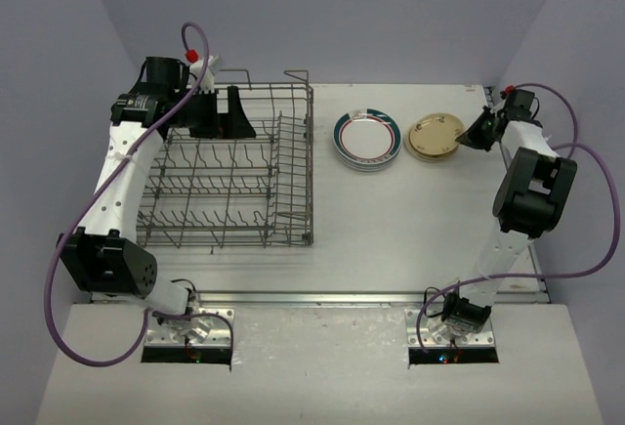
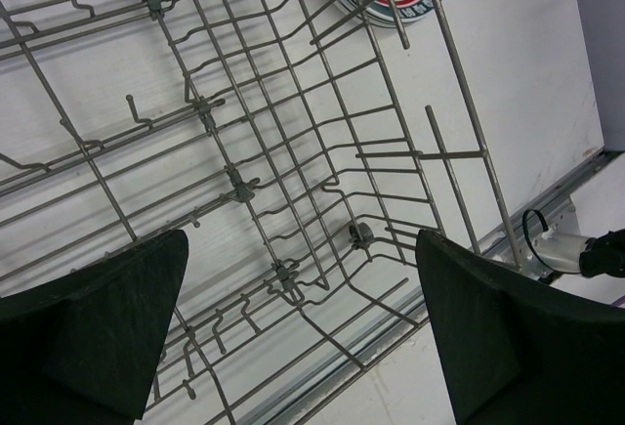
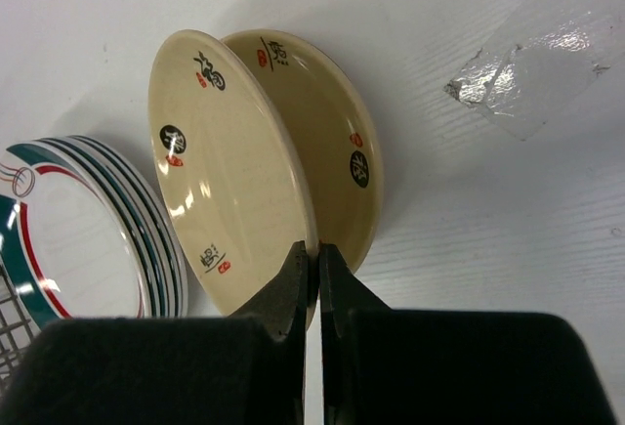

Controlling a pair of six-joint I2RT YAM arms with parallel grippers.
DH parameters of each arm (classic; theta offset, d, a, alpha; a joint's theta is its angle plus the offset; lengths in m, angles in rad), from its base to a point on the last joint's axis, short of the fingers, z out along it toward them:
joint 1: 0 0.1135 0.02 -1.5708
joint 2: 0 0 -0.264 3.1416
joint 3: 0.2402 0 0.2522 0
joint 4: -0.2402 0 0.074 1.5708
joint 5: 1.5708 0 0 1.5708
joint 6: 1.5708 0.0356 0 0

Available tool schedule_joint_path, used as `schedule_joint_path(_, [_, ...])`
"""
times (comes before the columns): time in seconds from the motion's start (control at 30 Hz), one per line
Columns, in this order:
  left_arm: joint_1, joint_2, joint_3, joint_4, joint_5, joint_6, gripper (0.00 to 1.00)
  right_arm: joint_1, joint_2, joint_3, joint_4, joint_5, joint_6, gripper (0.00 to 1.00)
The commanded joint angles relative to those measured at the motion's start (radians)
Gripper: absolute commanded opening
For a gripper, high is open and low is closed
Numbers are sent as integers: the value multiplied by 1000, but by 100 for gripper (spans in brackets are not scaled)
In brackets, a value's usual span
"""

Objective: Unload the plates from the dish rack

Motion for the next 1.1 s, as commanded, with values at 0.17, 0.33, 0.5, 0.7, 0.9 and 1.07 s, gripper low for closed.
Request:
schedule_joint_path(0.17, [-3,-62,-11,64,-25,4,100,-1,6,40,9,-31,-21,58])
schedule_joint_path(0.33, [-3,-92,-32,101,-81,4,100,5,-130,-1,-8,-37,-93,99])
schedule_joint_path(0.5, [-3,-186,-126,177,-177,46,100,57,-341,-69,-31,-45,-251,99])
schedule_joint_path(0.7, [-3,-334,-303,310,-375,105,100,215,-694,-216,-45,-25,-446,99])
schedule_joint_path(0.9, [-2,-483,-466,382,-514,144,100,361,-974,-449,-43,13,-415,99])
schedule_joint_path(1.07, [-3,-579,-557,413,-491,153,100,401,-1121,-598,-3,84,-426,99])
